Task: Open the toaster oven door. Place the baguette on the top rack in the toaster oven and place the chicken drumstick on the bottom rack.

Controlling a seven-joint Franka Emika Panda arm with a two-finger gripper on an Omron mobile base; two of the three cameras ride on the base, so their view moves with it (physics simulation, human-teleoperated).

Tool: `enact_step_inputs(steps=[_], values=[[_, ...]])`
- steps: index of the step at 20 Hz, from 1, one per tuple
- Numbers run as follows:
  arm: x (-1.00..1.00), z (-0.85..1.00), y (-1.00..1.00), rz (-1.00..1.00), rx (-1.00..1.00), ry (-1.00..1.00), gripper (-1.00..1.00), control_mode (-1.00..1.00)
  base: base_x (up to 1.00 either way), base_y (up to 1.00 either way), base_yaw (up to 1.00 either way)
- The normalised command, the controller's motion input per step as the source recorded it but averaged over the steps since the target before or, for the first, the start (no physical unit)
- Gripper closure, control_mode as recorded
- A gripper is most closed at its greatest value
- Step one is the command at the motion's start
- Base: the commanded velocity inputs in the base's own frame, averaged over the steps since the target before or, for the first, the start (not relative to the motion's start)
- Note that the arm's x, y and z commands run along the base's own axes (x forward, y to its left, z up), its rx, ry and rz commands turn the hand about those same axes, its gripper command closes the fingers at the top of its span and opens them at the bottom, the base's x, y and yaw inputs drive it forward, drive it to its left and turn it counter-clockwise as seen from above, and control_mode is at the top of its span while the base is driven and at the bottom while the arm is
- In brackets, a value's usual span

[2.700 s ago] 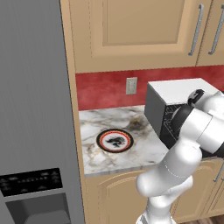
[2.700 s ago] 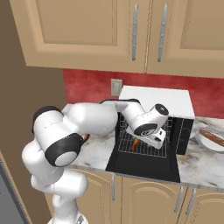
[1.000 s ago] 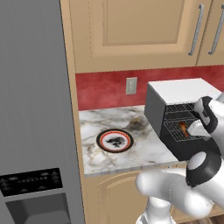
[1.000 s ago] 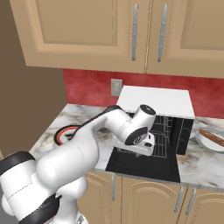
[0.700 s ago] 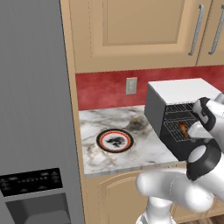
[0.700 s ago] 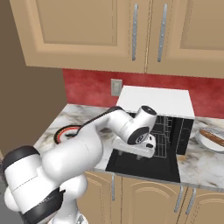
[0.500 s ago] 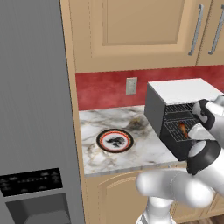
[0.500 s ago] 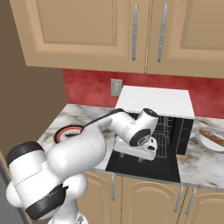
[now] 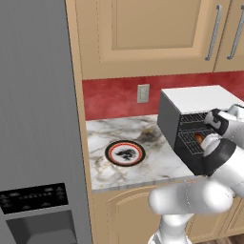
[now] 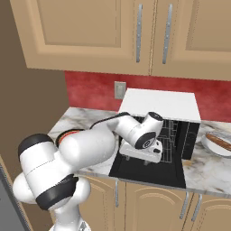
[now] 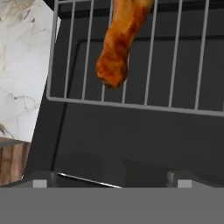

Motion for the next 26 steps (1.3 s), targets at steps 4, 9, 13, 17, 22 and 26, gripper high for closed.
enact_step_inputs(steps=[4,9,13,17,22,26], values=[[0.29,-0.20,0.00,0.00,0.00,0.00,-1.00,-1.00,0.00,0.00,0.00],[0.21,-0.26,0.00,0.00,0.00,0.00,-1.00,-1.00,0.00,0.00,0.00],[0.06,-0.25,0.00,0.00,0.00,0.00,-1.00,-1.00,0.00,0.00,0.00],[0.24,-0.03,0.00,0.00,0.00,-0.02,-1.00,-1.00,0.00,0.00,0.00],[0.31,0.00,-0.01,0.00,0.00,-0.04,-1.00,-1.00,0.00,0.00,0.00],[0.27,0.00,0.00,0.00,0.00,-0.03,-1.00,-1.00,0.00,0.00,0.00]])
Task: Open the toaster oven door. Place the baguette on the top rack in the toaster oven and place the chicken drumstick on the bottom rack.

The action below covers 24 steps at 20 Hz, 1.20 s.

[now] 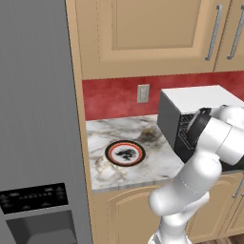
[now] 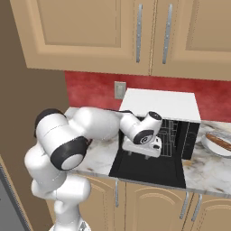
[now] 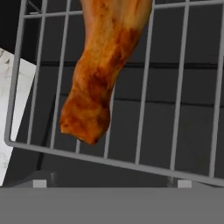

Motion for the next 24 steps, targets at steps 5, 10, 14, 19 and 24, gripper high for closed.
enact_step_inputs(steps=[5,10,14,19,24], values=[[0.18,0.00,0.00,0.00,0.00,-0.09,-1.00,-1.00,0.00,0.00,0.00],[0.27,0.00,0.00,0.00,0.00,-0.12,-1.00,-1.00,0.00,0.00,0.00],[0.35,0.00,0.00,0.00,0.00,-0.10,-1.00,-1.00,0.00,0.00,0.00],[0.56,0.00,0.00,0.00,0.00,-0.09,-1.00,-1.00,0.00,0.00,0.00],[0.19,0.00,-0.01,0.00,0.00,-0.04,-1.00,-1.00,0.00,0.00,0.00]])
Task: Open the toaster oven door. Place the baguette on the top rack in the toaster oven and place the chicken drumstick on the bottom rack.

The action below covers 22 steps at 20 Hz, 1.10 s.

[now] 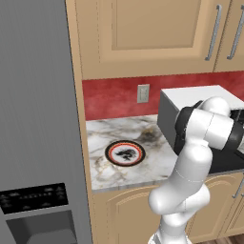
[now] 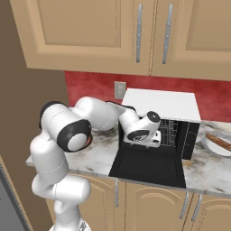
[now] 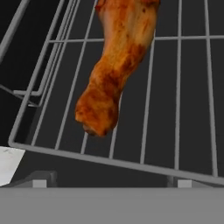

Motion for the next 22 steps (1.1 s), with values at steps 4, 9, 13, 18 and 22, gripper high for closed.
enact_step_inputs(steps=[4,9,13,18,22], values=[[0.03,0.00,-0.14,0.00,0.00,-0.02,-1.00,-1.00,0.00,0.00,0.00],[0.01,0.06,-0.20,0.00,0.00,-0.03,-1.00,-1.00,0.00,0.00,0.00],[0.00,0.21,-0.21,0.00,0.00,-0.04,-1.00,-1.00,0.00,0.00,0.00],[-0.16,0.31,-0.19,0.00,0.00,-0.03,-1.00,-1.00,0.00,0.00,0.00],[-0.68,0.50,-0.07,0.00,0.00,-0.03,-1.00,-1.00,0.00,0.00,0.00]])
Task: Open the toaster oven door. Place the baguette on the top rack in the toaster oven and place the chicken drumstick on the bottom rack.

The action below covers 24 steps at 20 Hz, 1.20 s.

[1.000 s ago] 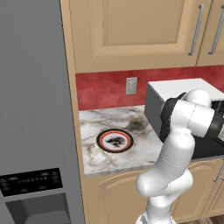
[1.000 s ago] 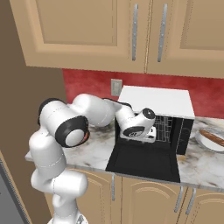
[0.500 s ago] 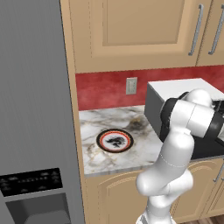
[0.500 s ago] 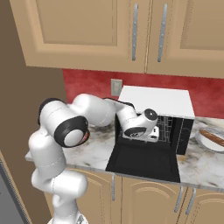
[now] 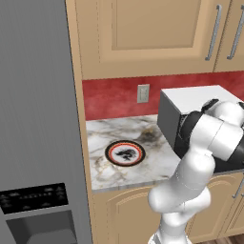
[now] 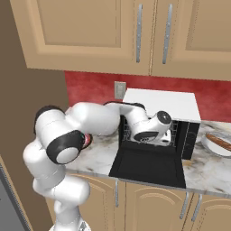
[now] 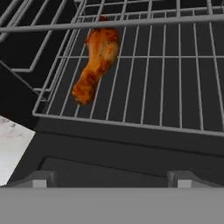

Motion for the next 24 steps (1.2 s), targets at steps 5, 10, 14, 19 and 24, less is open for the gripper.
enact_step_inputs(steps=[5,10,14,19,24], values=[[-0.97,0.86,0.00,0.00,0.00,-0.07,-1.00,-1.00,0.00,0.00,0.00],[-0.65,0.76,0.00,0.00,0.00,-0.11,-1.00,-1.00,0.00,0.00,0.00],[-0.36,0.38,0.00,0.00,0.00,-0.11,-1.00,-1.00,0.00,0.00,0.00],[-0.29,0.15,0.00,0.01,0.00,-0.20,-1.00,-1.00,0.00,0.00,0.00],[-0.15,0.09,0.00,0.02,0.00,-0.22,-1.00,-1.00,0.00,0.00,0.00]])
